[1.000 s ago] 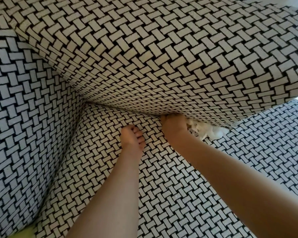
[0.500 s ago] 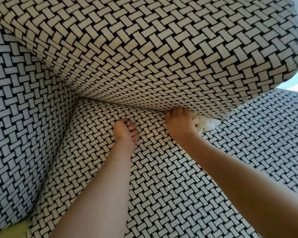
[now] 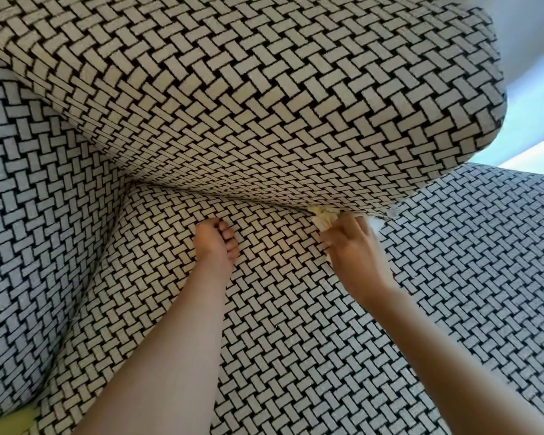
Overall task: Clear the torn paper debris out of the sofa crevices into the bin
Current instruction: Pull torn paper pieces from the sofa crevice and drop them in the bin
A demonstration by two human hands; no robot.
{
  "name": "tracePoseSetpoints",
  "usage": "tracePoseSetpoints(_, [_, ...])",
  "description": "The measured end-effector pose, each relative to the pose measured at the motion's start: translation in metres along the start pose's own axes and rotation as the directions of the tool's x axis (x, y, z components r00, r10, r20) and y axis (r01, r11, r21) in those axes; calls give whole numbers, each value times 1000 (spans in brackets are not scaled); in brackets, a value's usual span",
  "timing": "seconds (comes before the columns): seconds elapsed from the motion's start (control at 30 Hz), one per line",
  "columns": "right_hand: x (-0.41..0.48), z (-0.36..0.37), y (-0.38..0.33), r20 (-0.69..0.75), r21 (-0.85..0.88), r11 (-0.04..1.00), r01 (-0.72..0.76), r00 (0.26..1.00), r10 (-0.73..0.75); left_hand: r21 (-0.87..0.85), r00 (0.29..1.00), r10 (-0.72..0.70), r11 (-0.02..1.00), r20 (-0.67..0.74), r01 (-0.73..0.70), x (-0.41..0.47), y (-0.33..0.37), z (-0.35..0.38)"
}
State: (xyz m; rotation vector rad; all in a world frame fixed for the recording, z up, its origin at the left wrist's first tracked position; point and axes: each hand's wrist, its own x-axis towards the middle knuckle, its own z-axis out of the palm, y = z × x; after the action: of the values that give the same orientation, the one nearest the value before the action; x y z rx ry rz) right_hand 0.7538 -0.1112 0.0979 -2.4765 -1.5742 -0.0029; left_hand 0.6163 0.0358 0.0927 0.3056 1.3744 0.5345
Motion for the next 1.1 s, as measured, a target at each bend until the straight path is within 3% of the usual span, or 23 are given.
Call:
tracePoseSetpoints(0.1, [-10, 3, -7, -28, -59, 997, -58, 998, 56, 2, 1000, 3, 1000, -12, -3, 1, -1, 0])
tracePoseSetpoints(0.2, [-12, 8, -17, -115, 75, 974, -214, 968, 221, 8, 1000, 8, 1000, -20, -7, 1, -1, 1])
tracePoseSetpoints(0.27, [-12, 10, -20, -159, 181, 897, -402, 888, 431, 19, 999, 10, 1000, -33, -9, 2, -1, 2])
tracePoseSetpoints(0.37, [-6, 10, -25, 5, 326, 648, -688, 687, 727, 29, 998, 15, 999, -54, -14, 4, -2, 3])
tracePoseSetpoints(0.47, [11, 16, -38, 170, 386, 549, -741, 642, 747, 27, 999, 14, 1000, -46, -13, 4, -2, 2])
tracePoseSetpoints(0.53, [26, 22, -43, 222, 416, 454, -788, 572, 790, 25, 999, 6, 1000, -39, -5, 4, -2, 2])
tracePoseSetpoints(0.63, [42, 29, -42, 203, 474, 323, -819, 459, 865, 32, 999, 1, 999, -37, 0, 6, -2, 2])
tracePoseSetpoints(0.9, [40, 33, -30, -24, 652, 232, -721, 287, 958, 25, 998, -23, 999, -57, 25, 5, -1, 2])
tracePoseSetpoints(1.03, [32, 25, -16, 7, 739, 185, -647, 282, 959, 32, 998, -17, 999, -61, 19, 4, -1, 2])
tracePoseSetpoints(1.1, [24, 24, -11, -33, 770, 223, -598, 312, 950, 32, 998, -18, 999, -63, 20, 4, -1, 2])
